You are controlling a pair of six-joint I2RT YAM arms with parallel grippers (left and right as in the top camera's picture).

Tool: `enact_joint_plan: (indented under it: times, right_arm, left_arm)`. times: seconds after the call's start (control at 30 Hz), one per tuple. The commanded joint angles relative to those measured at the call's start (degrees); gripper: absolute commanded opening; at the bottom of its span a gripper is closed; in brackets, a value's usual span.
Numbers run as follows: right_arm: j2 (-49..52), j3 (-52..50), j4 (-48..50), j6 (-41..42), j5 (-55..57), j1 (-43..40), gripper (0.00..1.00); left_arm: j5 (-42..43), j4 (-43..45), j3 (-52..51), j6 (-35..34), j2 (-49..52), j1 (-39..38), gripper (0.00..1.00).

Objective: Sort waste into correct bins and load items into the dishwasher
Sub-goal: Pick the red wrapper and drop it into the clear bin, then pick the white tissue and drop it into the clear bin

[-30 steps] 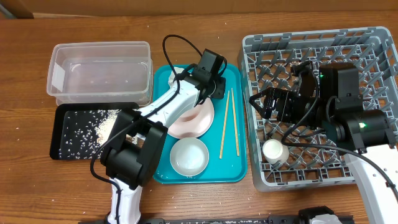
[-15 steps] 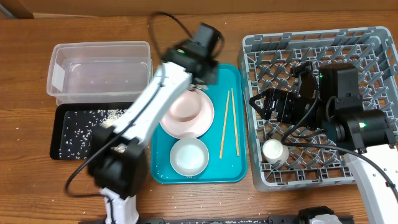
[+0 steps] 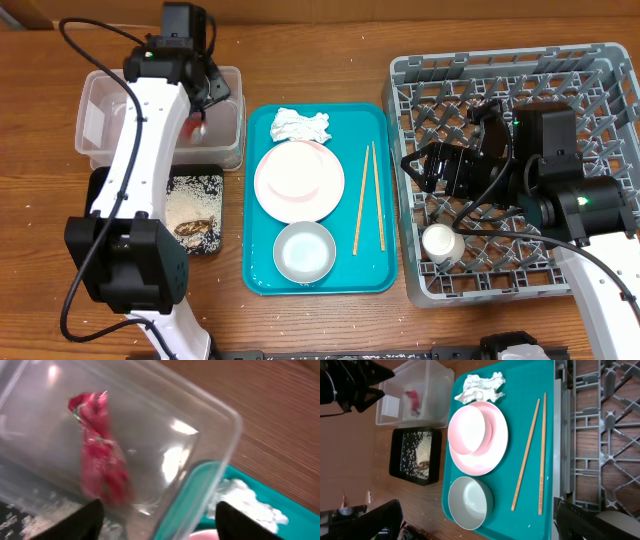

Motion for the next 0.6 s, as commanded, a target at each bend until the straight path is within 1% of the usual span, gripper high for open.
enact_joint_plan:
  times: [0.0, 0.13, 0.2, 0.33, 0.47, 0.57]
  right_arm:
    - [0.1, 1.0, 0.2, 0.0, -0.3, 0.0, 1.0]
    - [0.1, 1.0, 0.3, 0.0, -0.2, 0.0, 1.0]
    - [0.1, 1.0, 0.2, 0.0, 0.3, 0.0, 1.0]
    - [0.1, 1.0, 0.2, 0.0, 0.6, 0.0, 1.0]
    - [0.1, 1.0, 0.2, 0.0, 0.6, 0.0, 1.0]
    - [0.1, 1.0, 0.2, 0.0, 0.6, 0.0, 1.0]
  left_arm:
    - [7.9, 2.9, -0.4, 7.5, 0.9, -2.0, 0.76]
    - [8.2, 6.5, -0.5, 20.4, 2.6, -6.5, 0.75]
    - [7.1, 7.3, -0.5, 23.3, 4.8, -8.5, 0.76]
    - [5.4, 9.7, -0.5, 23.6, 11.7, -10.5, 0.77]
    - [10.3, 11.3, -0.5, 23.2, 17.0, -10.5, 0.74]
    - [11.8, 11.5, -0.5, 23.1, 19.4, -10.8, 0.7]
